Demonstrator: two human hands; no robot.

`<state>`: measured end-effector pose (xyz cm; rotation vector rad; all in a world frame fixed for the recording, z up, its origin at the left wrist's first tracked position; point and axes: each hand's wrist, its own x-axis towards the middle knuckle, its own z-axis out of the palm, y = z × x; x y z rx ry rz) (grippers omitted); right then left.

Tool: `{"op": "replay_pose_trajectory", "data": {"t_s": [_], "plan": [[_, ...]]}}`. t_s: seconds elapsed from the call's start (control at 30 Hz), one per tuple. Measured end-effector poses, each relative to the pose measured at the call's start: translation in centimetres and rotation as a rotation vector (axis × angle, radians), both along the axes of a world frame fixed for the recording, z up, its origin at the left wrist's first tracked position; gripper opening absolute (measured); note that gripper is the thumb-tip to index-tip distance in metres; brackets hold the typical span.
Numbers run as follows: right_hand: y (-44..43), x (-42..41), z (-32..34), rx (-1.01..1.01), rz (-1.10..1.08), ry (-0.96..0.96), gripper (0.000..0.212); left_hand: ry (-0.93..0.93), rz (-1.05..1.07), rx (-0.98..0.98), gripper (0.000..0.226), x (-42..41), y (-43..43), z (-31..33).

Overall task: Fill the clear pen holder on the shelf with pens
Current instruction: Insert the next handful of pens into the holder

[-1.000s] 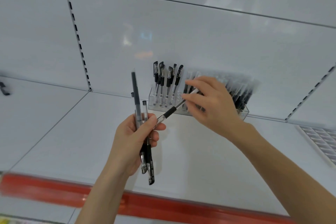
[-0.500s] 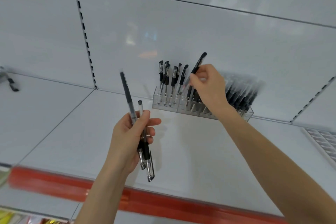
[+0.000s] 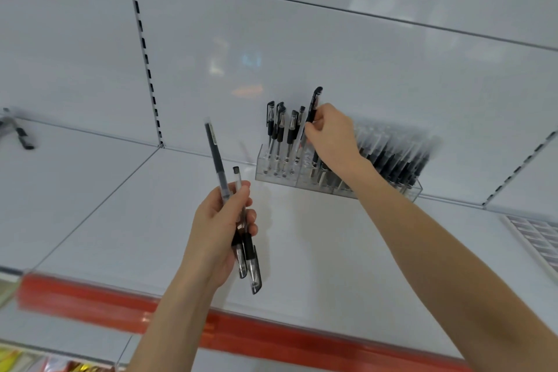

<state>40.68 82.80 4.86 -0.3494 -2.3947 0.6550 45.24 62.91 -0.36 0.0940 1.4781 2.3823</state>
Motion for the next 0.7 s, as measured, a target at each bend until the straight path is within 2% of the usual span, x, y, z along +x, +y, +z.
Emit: {"op": "replay_pose_trajectory", "data": {"t_s": [0.2,0.33,0.5,0.6,0.7], "plan": [[0.0,-0.5,-0.1,0.033,0.008,-0.011,0.015,0.027,-0.004,-0.025,0.010,-0.1,0.0,-0.2],[0.1,-0.5,-1.7,-0.034,0.015,-0.057,0.009,0.033,0.000,-0.004,0.007,-0.1,-0.2,-0.4],[-0.3,0.2,-3.9,-0.160,-0.008,-0.131,0.019,0.014,0.013,0.038,0.006,0.0,-0.7,-0.4],[-0.9,1.7,-3.3,-0.221,0.038,-0.073,0.028,0.007,0.007,0.064,0.005,0.1,-0.8,-0.2],[-2.5,4.1,-2.2,-0.304,0.198,-0.014,0.013,0.022,-0.017,0.060,0.006,0.2,-0.8,0.0]]}}
